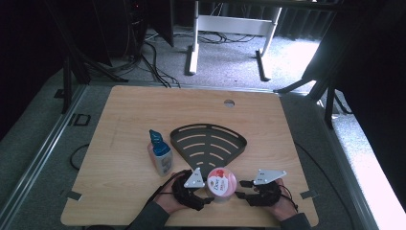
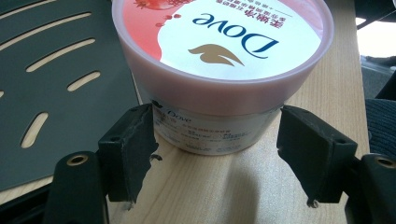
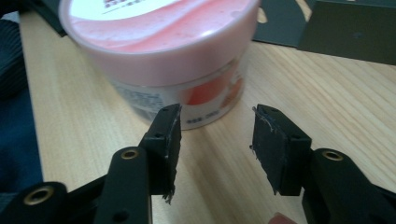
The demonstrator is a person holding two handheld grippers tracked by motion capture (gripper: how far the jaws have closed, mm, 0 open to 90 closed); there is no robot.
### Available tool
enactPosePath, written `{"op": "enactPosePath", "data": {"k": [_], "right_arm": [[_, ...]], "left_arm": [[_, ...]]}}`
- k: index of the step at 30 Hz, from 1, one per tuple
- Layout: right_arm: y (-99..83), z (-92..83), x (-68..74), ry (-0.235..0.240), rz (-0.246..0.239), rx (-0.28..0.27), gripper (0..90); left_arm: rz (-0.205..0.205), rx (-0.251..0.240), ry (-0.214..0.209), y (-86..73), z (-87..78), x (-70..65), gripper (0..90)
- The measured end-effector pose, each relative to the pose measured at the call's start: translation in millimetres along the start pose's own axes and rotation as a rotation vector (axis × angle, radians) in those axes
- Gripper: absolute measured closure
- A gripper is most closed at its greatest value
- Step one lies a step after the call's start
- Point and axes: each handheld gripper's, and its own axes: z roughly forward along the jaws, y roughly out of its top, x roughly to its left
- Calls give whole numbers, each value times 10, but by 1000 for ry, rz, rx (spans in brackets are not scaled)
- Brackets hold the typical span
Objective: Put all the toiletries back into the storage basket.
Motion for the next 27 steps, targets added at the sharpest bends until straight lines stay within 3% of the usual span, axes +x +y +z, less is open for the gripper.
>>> {"op": "enactPosePath", "data": {"k": [6,17,27], "right_arm": [[14,0,34,36,-30,-28,439],[105,46,65,56,-88,-39,318],[153,90,47,64,-113,-41,227]], "left_arm": [[1,-8,-5,-4,11,21,281],[10,-23,-9,17,23,55,278],[23,-37,1,67,51,43,195]]}}
